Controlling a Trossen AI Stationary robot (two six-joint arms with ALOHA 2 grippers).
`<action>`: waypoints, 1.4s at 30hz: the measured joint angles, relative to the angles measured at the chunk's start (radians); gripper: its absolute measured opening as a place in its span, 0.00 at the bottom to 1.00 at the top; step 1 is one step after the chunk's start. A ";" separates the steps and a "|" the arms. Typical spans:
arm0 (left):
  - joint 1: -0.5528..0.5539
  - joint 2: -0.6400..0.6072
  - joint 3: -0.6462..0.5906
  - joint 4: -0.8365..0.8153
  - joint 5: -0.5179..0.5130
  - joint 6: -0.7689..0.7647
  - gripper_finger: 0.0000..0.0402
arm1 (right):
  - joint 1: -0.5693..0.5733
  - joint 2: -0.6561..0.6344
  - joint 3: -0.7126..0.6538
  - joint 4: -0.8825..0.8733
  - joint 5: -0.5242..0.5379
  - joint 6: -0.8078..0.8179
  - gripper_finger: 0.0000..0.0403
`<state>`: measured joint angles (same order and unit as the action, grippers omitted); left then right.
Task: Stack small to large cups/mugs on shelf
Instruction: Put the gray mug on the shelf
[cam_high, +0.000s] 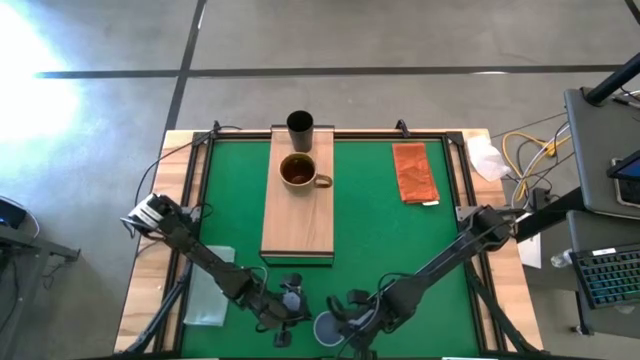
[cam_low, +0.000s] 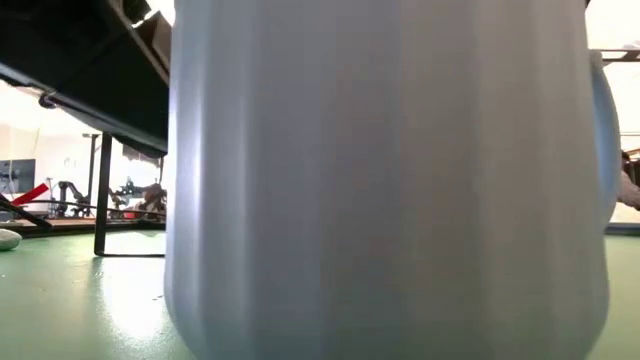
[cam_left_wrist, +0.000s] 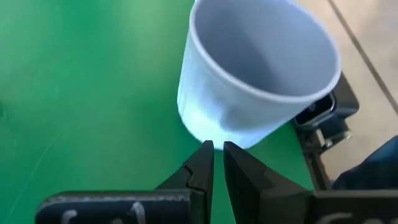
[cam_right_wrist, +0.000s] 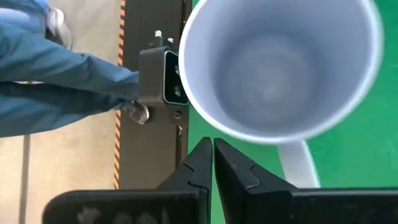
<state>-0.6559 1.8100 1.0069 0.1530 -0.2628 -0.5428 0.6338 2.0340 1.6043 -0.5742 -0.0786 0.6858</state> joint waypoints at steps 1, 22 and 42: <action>0.000 -0.003 0.000 -0.012 0.002 0.000 0.06 | 0.000 -0.006 0.000 -0.010 0.001 -0.002 0.02; -0.007 -0.029 -0.001 -0.037 0.023 -0.023 0.06 | 0.017 -0.099 -0.002 -0.195 0.230 0.040 0.35; -0.027 -0.110 -0.008 -0.193 0.024 -0.080 0.06 | 0.070 -0.094 -0.054 -0.153 0.341 0.062 0.49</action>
<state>-0.6834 1.7000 0.9993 -0.0395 -0.2390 -0.6224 0.7043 1.9404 1.5498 -0.7277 0.2621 0.7474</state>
